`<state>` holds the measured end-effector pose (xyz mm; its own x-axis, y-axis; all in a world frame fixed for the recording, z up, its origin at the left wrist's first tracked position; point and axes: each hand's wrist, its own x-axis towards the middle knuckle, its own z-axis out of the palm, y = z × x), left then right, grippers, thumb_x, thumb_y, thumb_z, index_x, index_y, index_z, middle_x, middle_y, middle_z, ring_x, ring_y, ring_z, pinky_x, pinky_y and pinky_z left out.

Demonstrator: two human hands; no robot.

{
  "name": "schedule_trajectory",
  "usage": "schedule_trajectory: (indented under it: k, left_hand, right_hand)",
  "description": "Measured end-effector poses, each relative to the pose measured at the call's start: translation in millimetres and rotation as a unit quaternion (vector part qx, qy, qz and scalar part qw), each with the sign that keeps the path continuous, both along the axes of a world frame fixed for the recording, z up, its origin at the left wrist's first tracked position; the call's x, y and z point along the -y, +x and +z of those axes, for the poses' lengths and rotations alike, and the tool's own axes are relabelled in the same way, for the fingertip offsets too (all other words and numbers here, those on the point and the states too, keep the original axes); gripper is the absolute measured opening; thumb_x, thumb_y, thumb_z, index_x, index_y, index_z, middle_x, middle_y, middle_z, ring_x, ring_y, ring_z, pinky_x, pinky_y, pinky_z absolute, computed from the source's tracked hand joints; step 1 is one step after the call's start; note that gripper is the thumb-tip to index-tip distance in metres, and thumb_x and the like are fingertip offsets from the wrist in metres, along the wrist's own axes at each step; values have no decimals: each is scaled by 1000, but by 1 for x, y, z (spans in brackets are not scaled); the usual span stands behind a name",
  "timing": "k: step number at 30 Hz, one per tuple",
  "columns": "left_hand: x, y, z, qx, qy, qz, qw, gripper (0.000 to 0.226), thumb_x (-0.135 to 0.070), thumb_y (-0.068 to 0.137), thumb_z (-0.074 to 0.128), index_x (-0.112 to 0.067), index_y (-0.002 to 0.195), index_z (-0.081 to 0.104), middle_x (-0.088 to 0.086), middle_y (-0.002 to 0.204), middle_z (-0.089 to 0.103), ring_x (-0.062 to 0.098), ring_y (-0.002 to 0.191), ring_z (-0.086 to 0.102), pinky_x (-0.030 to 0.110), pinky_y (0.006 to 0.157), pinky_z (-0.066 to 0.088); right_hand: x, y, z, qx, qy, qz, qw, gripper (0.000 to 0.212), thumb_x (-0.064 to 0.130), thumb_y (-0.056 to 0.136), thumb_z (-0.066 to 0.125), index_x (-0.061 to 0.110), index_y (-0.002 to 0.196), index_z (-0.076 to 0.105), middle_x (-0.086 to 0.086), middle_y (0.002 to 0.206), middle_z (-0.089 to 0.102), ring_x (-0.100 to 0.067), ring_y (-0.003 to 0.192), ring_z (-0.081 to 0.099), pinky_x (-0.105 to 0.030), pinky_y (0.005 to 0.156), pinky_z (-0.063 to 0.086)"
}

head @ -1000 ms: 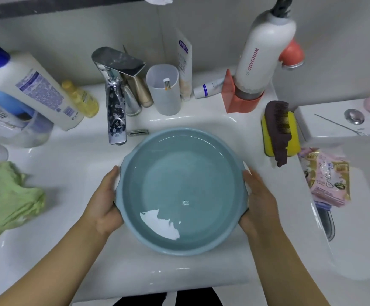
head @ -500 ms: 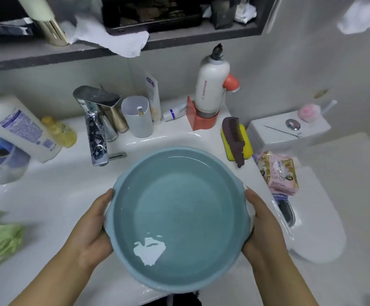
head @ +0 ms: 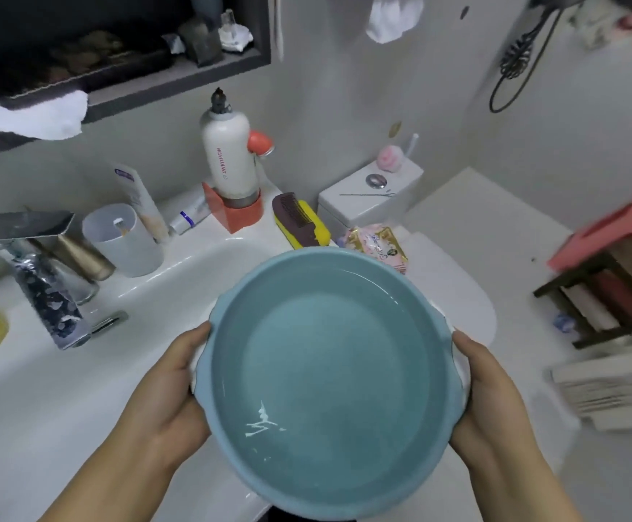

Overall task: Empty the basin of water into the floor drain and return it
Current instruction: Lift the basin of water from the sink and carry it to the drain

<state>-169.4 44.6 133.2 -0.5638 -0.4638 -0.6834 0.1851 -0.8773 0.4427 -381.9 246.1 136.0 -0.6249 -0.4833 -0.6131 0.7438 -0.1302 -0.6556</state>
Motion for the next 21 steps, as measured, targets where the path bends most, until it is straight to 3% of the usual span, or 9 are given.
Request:
schedule_trajectory:
  k: [2,5,9,12,15,17,19,21]
  left_hand:
    - [-7,-16,1,1,-6,-29,1000,29,-35,82,63,-16,92,82,9,91,77,27,69,74,39,60,62]
    - [-22,-41,2,4,9,-72,997,33,-36,84,63,-13,101,79,10,94,77,27,69,74,41,58,61]
    - [-48,-76,5,3,18,-120,993,39,-35,78,66,-13,109,77,9,98,77,27,73,74,40,66,62]
    - [-75,-105,7,-16,23,-151,988,36,-32,75,66,-10,99,80,11,94,77,27,69,74,42,61,62]
    - [-113,-139,14,-26,30,-180,983,31,-30,75,62,-6,81,82,15,84,77,28,62,73,41,53,61]
    - [-131,-155,12,-16,30,-182,983,32,-29,76,63,-6,85,82,14,88,77,28,68,74,40,62,62]
    - [-154,-174,10,18,32,-175,984,38,-30,78,66,-9,106,78,12,103,76,29,88,72,41,87,57]
    - [-182,-193,6,34,38,-167,985,42,-31,81,67,-11,116,74,11,108,75,29,92,70,43,93,52]
  right_hand:
    - [-19,-3,5,-7,3,-30,1000,35,30,91,60,15,120,71,-11,117,73,-29,98,71,-41,87,55]
    - [-50,-8,7,-1,6,-77,997,39,30,91,59,12,124,69,-16,120,71,-30,95,71,-41,79,60]
    - [-95,-18,6,7,11,-118,993,41,33,88,61,13,123,69,-17,123,69,-33,95,69,-43,84,56]
    - [-131,-30,4,6,19,-146,989,44,34,83,65,14,121,70,-16,120,71,-32,94,70,-43,84,57]
    - [-172,-52,-2,14,6,-158,987,47,35,82,65,15,124,69,-16,126,68,-36,112,66,-49,97,50]
    - [-191,-65,-5,15,12,-165,986,45,36,84,64,17,124,69,-14,127,68,-37,119,63,-51,98,49]
    - [-217,-84,-9,12,20,-170,985,42,37,86,63,18,124,69,-12,126,69,-35,115,65,-49,90,54]
    - [-247,-102,-12,15,21,-172,985,44,37,85,65,18,124,69,-12,125,69,-34,106,68,-45,80,58]
